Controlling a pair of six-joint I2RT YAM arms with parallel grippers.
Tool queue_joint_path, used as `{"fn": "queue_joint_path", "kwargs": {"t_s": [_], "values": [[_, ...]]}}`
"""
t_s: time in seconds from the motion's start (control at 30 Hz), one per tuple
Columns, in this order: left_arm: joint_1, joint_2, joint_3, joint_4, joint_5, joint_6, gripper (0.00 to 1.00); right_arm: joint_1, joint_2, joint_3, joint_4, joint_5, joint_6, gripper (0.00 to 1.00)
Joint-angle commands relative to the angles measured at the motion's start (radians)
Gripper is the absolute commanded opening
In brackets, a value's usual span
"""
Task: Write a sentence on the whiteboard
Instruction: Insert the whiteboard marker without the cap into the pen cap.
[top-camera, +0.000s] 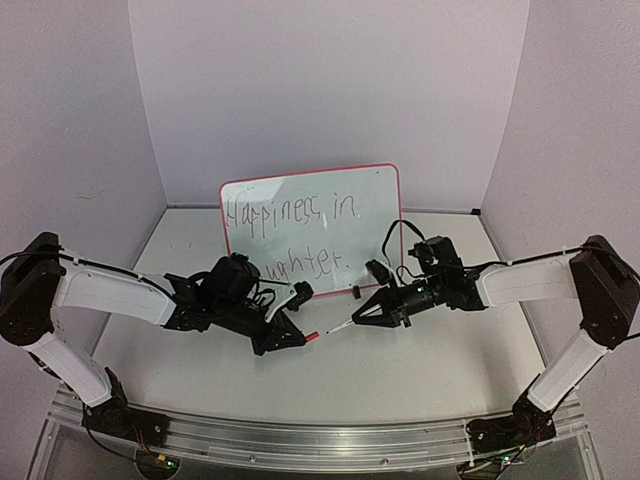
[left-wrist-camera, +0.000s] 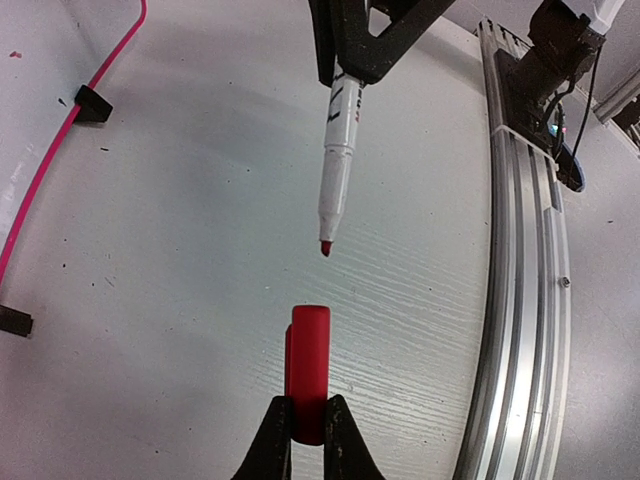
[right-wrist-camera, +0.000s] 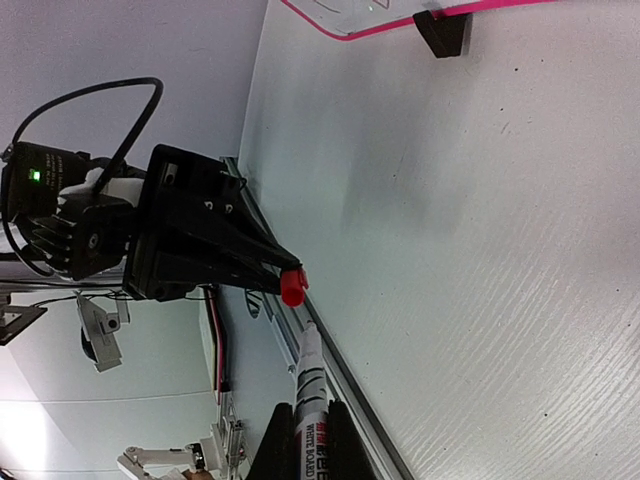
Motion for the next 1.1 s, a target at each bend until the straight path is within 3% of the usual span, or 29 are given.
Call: {"fn": "queue_joint_path", "kwargs": {"t_s": [0.0, 1.07], "values": [[-0.005, 0.01, 0.042, -0.012, 0.043, 0.027, 0.0, 0.006, 0.011, 0.026, 0.06, -0.028, 0.024, 0.0], [-0.01, 0.022, 0.044, -0.006, 0.04, 0.032, 0.0, 0.039, 0.083, 0.052, 0.104, -0.033, 0.045, 0.0]]}}
